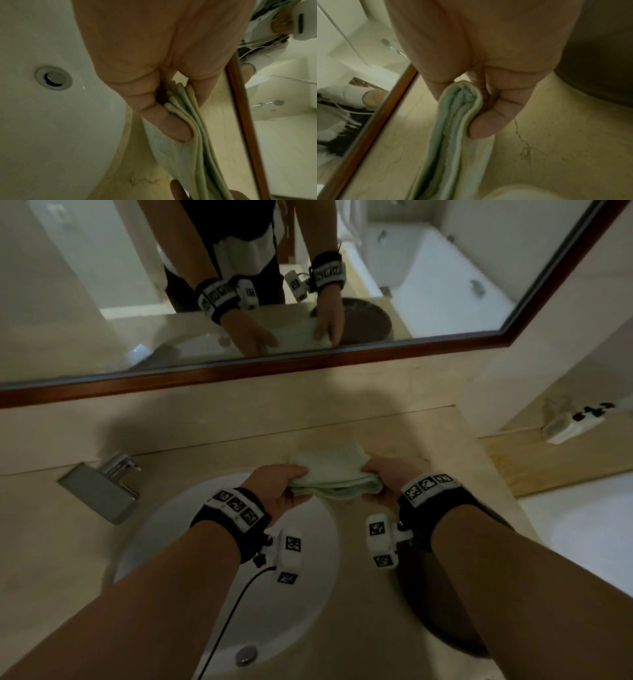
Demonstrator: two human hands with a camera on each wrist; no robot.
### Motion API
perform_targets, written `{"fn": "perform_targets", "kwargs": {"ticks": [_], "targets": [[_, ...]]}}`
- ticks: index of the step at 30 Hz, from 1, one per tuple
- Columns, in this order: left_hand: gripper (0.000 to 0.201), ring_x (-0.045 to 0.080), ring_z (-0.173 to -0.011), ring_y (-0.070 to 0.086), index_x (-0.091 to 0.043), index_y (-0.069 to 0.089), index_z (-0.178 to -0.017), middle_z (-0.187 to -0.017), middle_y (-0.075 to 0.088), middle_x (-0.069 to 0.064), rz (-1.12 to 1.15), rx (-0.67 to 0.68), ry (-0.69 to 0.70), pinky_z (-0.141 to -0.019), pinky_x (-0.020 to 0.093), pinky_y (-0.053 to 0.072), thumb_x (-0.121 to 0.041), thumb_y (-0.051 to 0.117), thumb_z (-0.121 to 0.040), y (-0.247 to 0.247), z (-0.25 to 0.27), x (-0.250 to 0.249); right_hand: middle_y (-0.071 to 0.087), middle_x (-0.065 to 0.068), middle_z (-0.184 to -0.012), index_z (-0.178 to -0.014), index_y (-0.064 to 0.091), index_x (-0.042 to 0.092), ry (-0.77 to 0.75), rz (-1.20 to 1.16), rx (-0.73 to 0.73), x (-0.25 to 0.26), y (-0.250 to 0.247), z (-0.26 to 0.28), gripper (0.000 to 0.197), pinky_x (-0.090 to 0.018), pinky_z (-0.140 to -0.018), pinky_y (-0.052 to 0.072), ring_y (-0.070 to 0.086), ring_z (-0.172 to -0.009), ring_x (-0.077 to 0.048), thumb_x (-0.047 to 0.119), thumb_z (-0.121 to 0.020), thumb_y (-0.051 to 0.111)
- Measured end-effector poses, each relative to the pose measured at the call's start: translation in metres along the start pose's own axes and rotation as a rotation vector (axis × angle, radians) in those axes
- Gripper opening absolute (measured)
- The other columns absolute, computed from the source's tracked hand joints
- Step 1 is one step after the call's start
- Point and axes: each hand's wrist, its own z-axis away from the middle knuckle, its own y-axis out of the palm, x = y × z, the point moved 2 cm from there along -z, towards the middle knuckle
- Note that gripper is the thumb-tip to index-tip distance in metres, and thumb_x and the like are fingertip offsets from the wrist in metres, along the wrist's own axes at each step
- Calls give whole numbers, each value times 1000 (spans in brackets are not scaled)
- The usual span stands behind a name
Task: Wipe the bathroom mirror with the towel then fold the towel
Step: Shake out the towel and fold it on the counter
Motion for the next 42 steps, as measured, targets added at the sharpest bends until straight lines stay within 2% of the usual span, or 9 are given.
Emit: {"fn": "perform_targets", "kwargs": {"ticks": [5,9,12,17,20,24,30,35,42], "targets": [[13,28,-81,70,0,67,-105,-102,70,17,-43,117,10,-61,33,64,-10,62,-100,20,44,5,47,-10,-71,-81,52,6,-64,-116,-81,-18,-27,61,15,-34,-57,44,49,-61,-25,12,-94,57],[27,30,-91,69,1,63,-121,-114,68,19,-112,208,-8,-63,37,64,-17,60,-101,48,74,30,59,-12,-76,-90,62,6,-102,-253,-162,-53,-65,114,7,-29,-50,51,58,-66,-26,13,-92,61],[31,32,-98,69,-2,62,-125,-120,68,19,-182,258,-54,-64,37,61,-21,60,-101,72,89,59,61,-10,-78,-91,62,8,-80,-319,-208,-84,-96,138,4,-30,-57,49,59,-68,-26,12,-91,59],[35,35,-116,65,-7,59,-134,-129,66,18,-340,381,-95,-84,40,61,-19,61,-101,118,108,112,61,-16,-92,-92,61,5,-74,-363,-334,-131,-154,155,4,-39,-64,52,60,-81,-33,8,-90,59],[35,34,-118,65,-20,60,-134,-129,67,11,-298,438,-41,-79,40,62,-12,62,-100,140,108,130,62,-22,-109,-96,62,6,-135,-363,-335,-142,-188,144,6,-52,-84,55,61,-104,-42,5,-90,59],[39,35,-111,70,-22,59,-131,-125,70,11,-338,369,-91,-89,49,61,-12,70,-95,153,95,157,66,-23,-123,-111,67,12,-168,-222,-301,-148,-223,112,30,-64,-88,55,64,-111,-44,11,-82,71],[20,34,-106,68,-7,67,-106,-106,72,15,-628,119,-222,-99,46,56,-26,65,-99,164,73,186,70,-16,-99,-109,70,11,-59,431,-384,-173,-257,70,28,-51,-82,62,71,-89,-37,20,-83,70],[14,34,-107,65,-12,60,-97,-108,66,13,-654,-22,-157,-101,49,54,-25,64,-99,177,47,188,65,-16,-109,-114,59,8,-62,631,-263,-178,-256,49,34,-53,-87,59,69,-96,-38,29,-89,69],[8,34,-109,66,-14,61,-100,-113,67,11,-623,-31,-212,-99,48,56,-22,61,-101,189,44,199,62,-5,-84,-87,60,16,-146,727,-231,-165,-269,36,7,-37,-77,56,69,-90,-33,21,-82,61]]}}
